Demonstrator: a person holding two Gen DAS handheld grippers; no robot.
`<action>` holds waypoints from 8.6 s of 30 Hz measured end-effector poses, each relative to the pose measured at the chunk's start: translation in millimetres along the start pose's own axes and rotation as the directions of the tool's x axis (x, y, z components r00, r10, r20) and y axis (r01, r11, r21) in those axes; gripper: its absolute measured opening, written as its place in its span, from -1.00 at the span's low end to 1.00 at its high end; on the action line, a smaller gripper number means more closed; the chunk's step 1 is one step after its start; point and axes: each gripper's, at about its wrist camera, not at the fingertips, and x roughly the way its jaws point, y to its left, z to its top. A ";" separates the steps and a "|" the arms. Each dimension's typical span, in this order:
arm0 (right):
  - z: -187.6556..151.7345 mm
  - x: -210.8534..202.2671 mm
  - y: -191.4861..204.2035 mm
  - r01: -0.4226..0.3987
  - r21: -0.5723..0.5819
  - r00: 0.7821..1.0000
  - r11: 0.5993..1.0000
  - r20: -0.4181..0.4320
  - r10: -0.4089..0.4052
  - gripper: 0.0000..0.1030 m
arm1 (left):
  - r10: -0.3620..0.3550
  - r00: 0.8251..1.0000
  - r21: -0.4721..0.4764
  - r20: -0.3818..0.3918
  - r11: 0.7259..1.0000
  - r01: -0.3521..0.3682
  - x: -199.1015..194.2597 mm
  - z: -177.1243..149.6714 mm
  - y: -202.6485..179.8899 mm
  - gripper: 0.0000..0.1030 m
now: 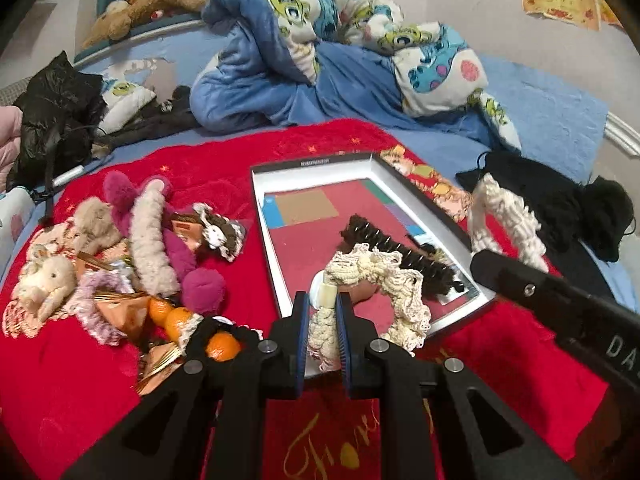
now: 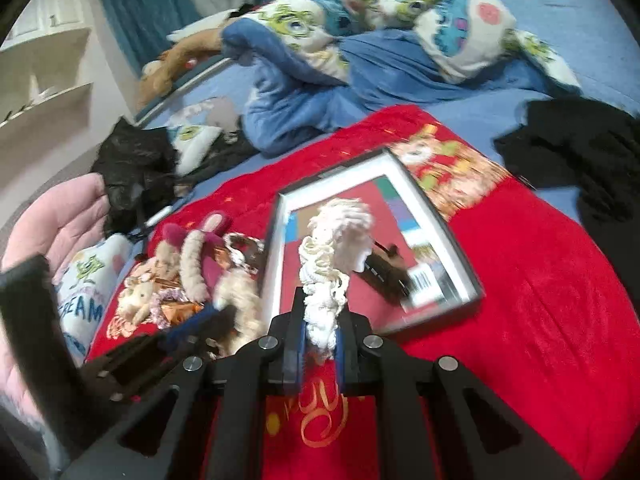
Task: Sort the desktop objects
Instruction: 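Carry both lace scrunchies over the black box with both tools, then lower the scrunchies into the box and open both tools, then move both tools back over the pile of items beside the box, then close the left tool on the cream spotted plush bunny while the right tool reaches the candy packet, then lift the bunny with the left tool while the right tool grasps the brown triangular candy packet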
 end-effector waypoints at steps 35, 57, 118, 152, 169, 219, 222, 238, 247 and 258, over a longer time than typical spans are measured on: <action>0.6 94.2 -30.9 0.028 0.025 0.986 0.999 -0.167 -0.024 -0.79 | -0.024 0.998 -0.009 -0.065 1.000 0.023 61.8 -1.7 10.9 -0.72; -9.8 92.7 -19.7 0.070 -0.018 0.985 0.997 -0.156 -0.072 -0.63 | -0.049 0.996 -0.063 -0.078 0.997 0.044 55.6 -1.9 14.3 -0.48; -25.7 73.0 136.7 -0.012 -0.071 0.998 0.997 0.066 0.017 1.00 | 0.317 0.942 -0.150 0.106 0.942 -0.300 -86.1 -51.0 243.9 1.00; -60.0 133.3 175.5 -0.102 -0.120 0.988 0.988 -0.126 0.086 0.53 | 0.438 0.898 -0.069 0.042 0.898 -0.435 -59.9 -63.9 293.6 1.00; -70.2 163.9 195.7 -0.146 -0.085 0.970 0.986 -0.209 0.126 0.28 | 0.353 0.935 -0.187 0.046 0.922 -0.339 -40.5 -56.5 334.0 1.00; -70.1 193.5 185.9 -0.071 -0.145 0.983 0.987 -0.180 0.045 -0.25 | 0.255 0.954 -0.257 -0.156 0.922 -0.289 58.9 -38.0 355.2 0.91; -67.9 200.5 187.7 -0.051 -0.162 0.983 0.985 -0.183 0.021 -0.11 | 0.248 0.956 -0.262 -0.159 0.923 -0.283 59.9 -38.3 356.2 0.92; -71.1 205.3 190.4 0.014 -0.178 0.980 0.984 -0.194 -0.049 -0.42 | 0.243 0.961 -0.247 -0.133 0.931 -0.270 57.8 -38.5 352.0 0.16; -71.0 194.8 191.9 0.015 -0.148 0.984 0.989 -0.176 -0.041 -0.45 | 0.213 0.973 -0.344 -0.086 0.911 -0.230 44.4 -42.1 367.8 -0.30; -67.9 176.0 194.1 -0.009 -0.127 0.988 0.992 -0.151 -0.010 -0.45 | 0.225 0.973 -0.380 -0.048 0.897 -0.226 25.0 -45.5 368.1 -0.32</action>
